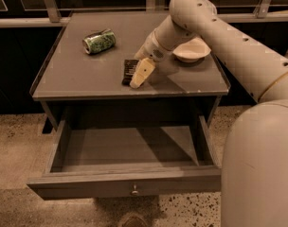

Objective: Place rxbar chocolate into top drawer

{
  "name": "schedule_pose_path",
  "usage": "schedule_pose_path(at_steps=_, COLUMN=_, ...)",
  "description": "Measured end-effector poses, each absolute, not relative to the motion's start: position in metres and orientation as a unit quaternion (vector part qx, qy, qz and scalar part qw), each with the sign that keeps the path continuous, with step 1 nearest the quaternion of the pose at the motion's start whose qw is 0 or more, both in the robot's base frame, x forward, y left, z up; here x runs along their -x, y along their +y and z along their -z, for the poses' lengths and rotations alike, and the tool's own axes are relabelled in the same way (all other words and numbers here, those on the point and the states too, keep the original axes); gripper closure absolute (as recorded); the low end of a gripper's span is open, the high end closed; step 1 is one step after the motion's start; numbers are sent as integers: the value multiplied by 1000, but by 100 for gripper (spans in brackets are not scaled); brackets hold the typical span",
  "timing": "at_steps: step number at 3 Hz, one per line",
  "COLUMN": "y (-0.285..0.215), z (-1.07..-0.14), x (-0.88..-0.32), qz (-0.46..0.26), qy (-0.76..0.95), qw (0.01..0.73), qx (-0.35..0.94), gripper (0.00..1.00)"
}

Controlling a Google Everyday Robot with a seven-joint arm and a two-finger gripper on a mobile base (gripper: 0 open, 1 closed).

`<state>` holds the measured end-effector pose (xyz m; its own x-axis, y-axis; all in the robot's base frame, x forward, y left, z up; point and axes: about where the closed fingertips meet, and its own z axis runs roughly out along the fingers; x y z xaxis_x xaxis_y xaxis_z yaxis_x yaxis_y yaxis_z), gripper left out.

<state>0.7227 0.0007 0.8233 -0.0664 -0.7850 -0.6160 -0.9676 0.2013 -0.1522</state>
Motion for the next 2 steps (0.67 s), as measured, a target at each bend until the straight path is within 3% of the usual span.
schedule_pose_path(at_steps=1, y=4, z=-827, x=-725, qz=-157, qy=716, qw=295, qx=613, gripper=89)
schedule_pose_path(at_steps=2, y=4, z=-832, x=-725, qz=-157, qy=716, qw=295, qx=613, gripper=100)
